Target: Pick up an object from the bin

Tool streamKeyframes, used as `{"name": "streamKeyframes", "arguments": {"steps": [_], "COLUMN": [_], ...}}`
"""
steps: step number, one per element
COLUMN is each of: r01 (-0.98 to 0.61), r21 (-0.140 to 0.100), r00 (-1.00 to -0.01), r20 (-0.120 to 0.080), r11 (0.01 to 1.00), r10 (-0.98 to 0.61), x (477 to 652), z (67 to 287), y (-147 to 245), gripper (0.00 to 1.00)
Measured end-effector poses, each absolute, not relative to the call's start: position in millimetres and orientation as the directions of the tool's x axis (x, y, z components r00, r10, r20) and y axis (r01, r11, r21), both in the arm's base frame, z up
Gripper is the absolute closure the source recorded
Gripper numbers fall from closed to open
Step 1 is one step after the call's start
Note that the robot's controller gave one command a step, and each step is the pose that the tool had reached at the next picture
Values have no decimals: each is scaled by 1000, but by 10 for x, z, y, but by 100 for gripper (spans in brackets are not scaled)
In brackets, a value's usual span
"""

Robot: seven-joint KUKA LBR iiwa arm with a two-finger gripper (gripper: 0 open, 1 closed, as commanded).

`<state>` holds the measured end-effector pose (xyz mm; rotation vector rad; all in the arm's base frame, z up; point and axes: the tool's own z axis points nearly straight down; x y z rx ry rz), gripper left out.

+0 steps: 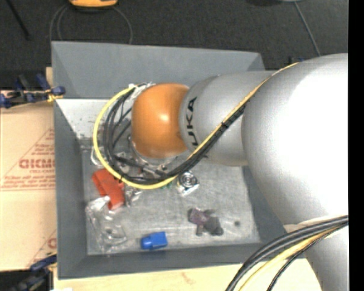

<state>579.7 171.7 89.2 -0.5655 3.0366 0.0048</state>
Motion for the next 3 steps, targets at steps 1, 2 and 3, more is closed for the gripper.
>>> {"name": "streamKeyframes", "arguments": {"steps": [1, 2, 3], "r01": [-704, -701, -771], "r21": [1, -1, -7], "r00": [-710, -713, -637], "r20": [2, -3, -3], "r11": [710, 713, 637], "r10": [-704, -701, -771], "x": [6538, 6535, 6451], "z": [902, 880, 735], "y": [1780, 1776, 2067], "gripper": [100, 0, 0]}}
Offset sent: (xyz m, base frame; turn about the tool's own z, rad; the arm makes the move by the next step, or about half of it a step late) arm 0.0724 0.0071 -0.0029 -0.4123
